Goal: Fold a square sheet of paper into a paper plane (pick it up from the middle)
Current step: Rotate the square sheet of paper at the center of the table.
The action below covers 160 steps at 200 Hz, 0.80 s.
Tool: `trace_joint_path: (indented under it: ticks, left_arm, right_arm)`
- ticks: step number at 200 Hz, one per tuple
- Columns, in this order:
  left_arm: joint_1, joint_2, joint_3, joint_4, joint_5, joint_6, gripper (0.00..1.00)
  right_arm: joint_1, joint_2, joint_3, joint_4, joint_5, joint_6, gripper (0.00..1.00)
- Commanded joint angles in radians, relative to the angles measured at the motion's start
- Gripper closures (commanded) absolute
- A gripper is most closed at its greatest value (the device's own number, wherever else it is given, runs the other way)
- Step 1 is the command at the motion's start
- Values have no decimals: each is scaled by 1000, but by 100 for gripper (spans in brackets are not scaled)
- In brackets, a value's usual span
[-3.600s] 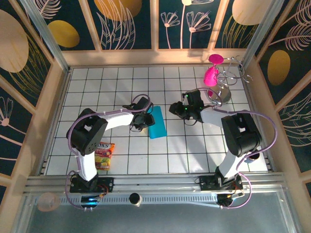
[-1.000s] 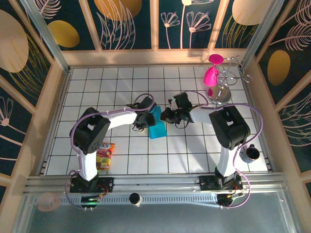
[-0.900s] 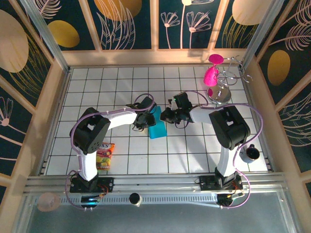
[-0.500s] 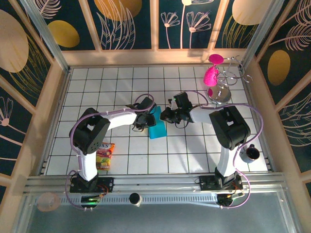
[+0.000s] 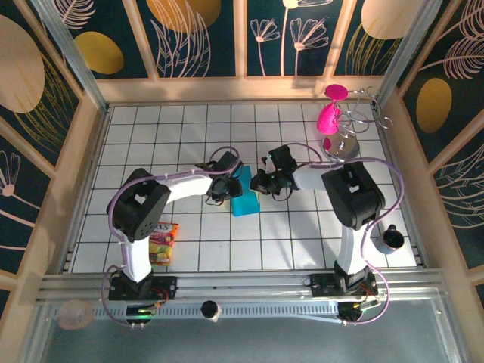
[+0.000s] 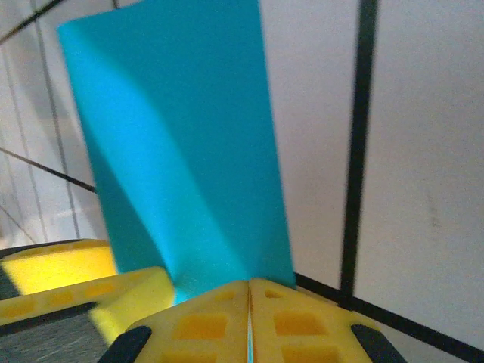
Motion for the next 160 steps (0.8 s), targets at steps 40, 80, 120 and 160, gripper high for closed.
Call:
trace_joint_path:
  ticks: [40, 80, 120, 160]
  left_arm:
    - [10, 132, -132, 278, 88, 0, 48]
    - [41, 16, -255, 464, 189, -99, 47]
    - [76, -44, -380, 667, 291, -161, 45]
    - [78, -49, -356, 548, 245, -73, 47]
  right_arm:
    - [19, 39, 30, -96, 104, -8, 91]
    - [56, 0, -20, -72, 171, 149, 91]
    - [96, -55, -78, -18, 209, 288, 91]
    - [99, -74, -91, -6, 222, 313, 91]
